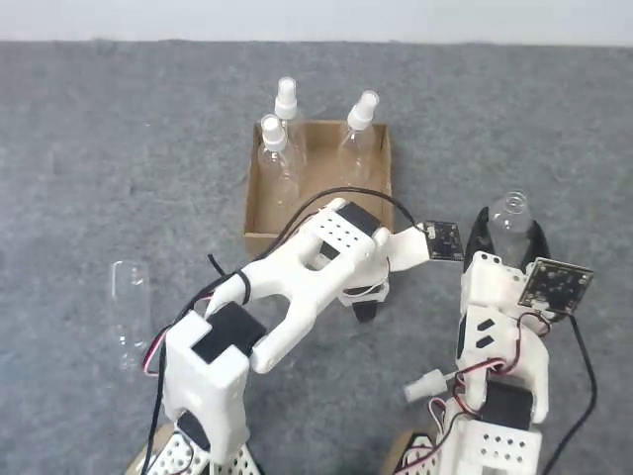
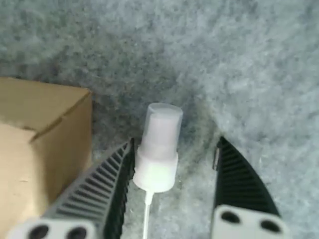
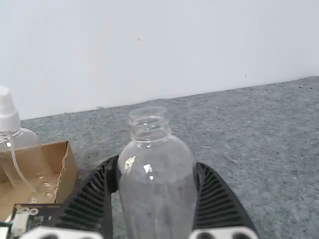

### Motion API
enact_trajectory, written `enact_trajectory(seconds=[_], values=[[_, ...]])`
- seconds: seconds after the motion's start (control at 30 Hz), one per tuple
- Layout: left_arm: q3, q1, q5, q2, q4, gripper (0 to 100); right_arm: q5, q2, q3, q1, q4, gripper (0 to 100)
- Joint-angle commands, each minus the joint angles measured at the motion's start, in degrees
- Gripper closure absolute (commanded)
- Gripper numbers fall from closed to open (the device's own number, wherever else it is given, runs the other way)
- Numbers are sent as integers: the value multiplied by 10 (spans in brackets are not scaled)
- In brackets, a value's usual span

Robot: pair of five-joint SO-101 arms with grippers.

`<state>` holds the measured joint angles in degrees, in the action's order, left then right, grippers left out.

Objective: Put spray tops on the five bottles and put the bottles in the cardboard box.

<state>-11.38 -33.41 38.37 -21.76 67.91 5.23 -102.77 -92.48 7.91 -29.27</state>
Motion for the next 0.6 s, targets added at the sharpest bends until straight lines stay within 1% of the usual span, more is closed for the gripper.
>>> enact_trajectory(seconds=[0.0,0.1,0.23,0.37,0.47,0.57], values=[[28,8,3,8,-1,833,5,-13,13,4,18,979],[28,7,3,8,18,885,5,-13,14,4,18,979],[29,7,-2,10,33,895,4,-13,14,4,18,979],[36,5,-42,13,70,896,4,-13,14,4,18,979],[44,-6,-55,13,113,896,4,-13,14,4,18,979],[59,-21,-89,14,155,896,3,-13,14,4,18,980]])
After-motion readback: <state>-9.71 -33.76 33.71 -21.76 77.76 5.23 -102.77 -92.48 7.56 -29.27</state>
